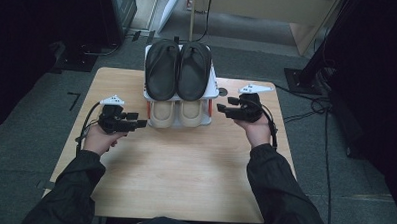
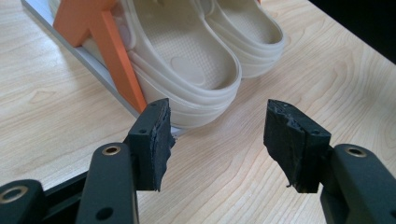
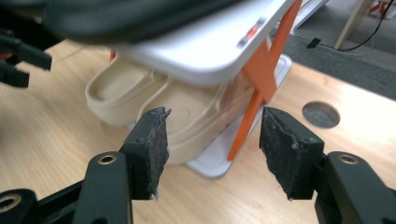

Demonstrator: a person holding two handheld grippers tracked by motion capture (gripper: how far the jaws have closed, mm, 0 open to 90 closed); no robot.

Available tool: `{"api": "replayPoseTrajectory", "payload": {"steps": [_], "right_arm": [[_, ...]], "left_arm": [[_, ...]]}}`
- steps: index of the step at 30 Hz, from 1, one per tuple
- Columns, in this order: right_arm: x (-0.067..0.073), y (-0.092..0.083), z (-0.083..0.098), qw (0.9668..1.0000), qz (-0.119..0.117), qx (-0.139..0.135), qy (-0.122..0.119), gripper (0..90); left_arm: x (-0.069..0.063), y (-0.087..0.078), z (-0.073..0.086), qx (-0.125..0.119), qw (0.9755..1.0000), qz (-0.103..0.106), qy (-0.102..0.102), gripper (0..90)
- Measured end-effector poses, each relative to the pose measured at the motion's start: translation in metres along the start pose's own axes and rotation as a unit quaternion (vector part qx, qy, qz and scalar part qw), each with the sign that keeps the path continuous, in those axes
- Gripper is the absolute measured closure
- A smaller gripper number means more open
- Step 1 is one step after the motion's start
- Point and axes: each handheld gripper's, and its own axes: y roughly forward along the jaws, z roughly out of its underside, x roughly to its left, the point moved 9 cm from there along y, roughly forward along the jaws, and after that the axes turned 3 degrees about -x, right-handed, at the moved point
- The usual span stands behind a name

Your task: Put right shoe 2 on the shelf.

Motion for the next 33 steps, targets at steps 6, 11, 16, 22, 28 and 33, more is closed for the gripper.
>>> {"api": "replayPoseTrajectory", "payload": {"steps": [6, 11, 16, 22, 28, 33], "right_arm": [[0.004, -0.002, 0.02, 1.0, -0.006, 0.003, -0.003, 41.6], [0.01, -0.003, 0.044, 0.9999, -0.012, 0.007, -0.001, 41.4], [0.011, -0.005, 0.06, 0.9999, -0.009, 0.008, 0.004, 41.3], [0.012, -0.003, 0.075, 0.9996, -0.019, 0.012, 0.015, 41.0], [0.011, -0.005, 0.082, 0.999, -0.028, 0.007, 0.034, 40.9], [0.01, -0.002, 0.089, 0.9984, -0.029, 0.012, 0.047, 40.3]], "left_arm": [[-0.003, 0.001, 0.003, 0.004, 1.0, -0.001, 0.008, 41.4], [-0.004, 0.003, 0.005, 0.005, 0.9999, 0.0, 0.012, 40.8], [-0.007, 0.006, 0.009, 0.007, 0.9999, 0.004, 0.009, 39.4], [-0.014, 0.008, 0.01, 0.002, 0.9996, 0.002, 0.027, 37.7], [-0.016, 0.009, 0.011, 0.003, 0.9996, 0.003, 0.027, 37.0], [-0.013, 0.013, 0.011, 0.006, 0.9996, -0.011, 0.024, 32.9]]}}
